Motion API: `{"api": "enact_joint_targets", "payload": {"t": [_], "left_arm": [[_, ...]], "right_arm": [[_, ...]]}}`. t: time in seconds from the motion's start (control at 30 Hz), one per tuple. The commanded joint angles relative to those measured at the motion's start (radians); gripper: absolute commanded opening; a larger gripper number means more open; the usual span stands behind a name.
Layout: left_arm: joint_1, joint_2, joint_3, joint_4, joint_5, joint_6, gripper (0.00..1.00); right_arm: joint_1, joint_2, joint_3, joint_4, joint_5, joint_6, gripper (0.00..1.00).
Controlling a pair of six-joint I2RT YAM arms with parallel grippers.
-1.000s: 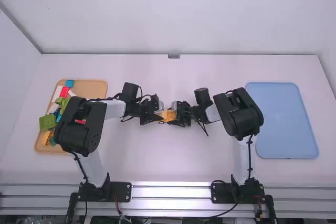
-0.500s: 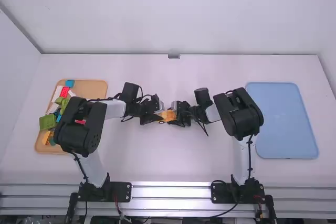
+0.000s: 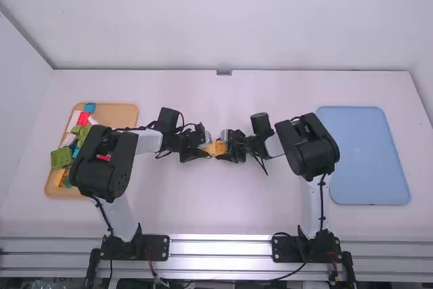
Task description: Assemble lego blocks to make yellow taxi
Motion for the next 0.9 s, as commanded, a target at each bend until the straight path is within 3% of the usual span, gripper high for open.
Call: {"api": "enact_joint_targets", "payload": {"t": [0.0, 0.23, 0.33, 0.87], "left_arm": [[0.006, -0.010, 0.019, -0.007, -0.027, -0.029, 0.34], [0.006, -0.010, 0.073, -0.094, 0.092, 0.058, 0.42], [0.005, -0.010, 0.075, -0.092, 0.098, 0.055, 0.50], [0.004, -0.010, 0.025, -0.035, 0.091, 0.054, 0.51]], "right_arm": [[0.006, 0.014, -0.010, -0.023, 0.017, 0.005, 0.58], [0.006, 0.014, -0.010, -0.023, 0.017, 0.005, 0.58], [0.006, 0.014, -0.010, -0.022, 0.017, 0.004, 0.57], [0.006, 0.014, -0.009, -0.023, 0.017, 0.002, 0.58]]}}
